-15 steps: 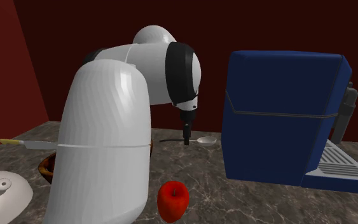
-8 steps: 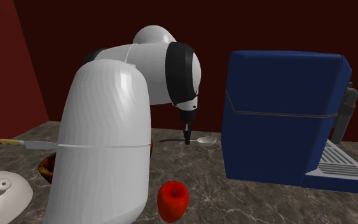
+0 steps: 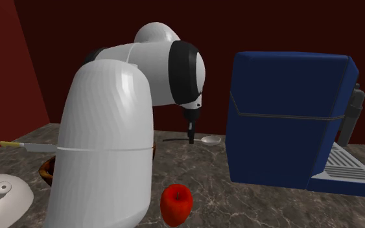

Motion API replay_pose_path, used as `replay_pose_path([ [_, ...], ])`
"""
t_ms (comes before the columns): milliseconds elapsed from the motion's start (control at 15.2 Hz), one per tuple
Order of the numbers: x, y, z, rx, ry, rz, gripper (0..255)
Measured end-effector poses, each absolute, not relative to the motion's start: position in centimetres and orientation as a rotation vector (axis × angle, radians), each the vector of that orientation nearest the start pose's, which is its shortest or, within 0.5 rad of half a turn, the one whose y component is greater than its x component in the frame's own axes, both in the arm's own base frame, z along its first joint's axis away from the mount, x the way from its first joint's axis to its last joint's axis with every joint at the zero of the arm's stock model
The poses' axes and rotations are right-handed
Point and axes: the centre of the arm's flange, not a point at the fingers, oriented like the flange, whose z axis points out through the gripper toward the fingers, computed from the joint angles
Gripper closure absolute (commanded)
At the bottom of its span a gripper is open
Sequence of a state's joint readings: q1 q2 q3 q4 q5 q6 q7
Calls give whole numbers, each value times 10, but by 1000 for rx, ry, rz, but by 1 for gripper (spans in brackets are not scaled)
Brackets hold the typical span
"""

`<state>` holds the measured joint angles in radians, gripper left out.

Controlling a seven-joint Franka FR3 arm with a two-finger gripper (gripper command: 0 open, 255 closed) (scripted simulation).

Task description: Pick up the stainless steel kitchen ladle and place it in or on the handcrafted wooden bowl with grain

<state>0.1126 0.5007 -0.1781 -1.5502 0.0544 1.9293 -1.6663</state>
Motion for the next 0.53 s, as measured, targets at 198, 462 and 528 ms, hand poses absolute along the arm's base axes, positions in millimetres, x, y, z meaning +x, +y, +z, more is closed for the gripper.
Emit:
replay_pose_path([
  [198,676,-25,368,2235,2291,-162,255],
  [462,675,-24,390,2235,2290,-162,255],
  [528,675,-25,395,2235,2291,-162,255],
])
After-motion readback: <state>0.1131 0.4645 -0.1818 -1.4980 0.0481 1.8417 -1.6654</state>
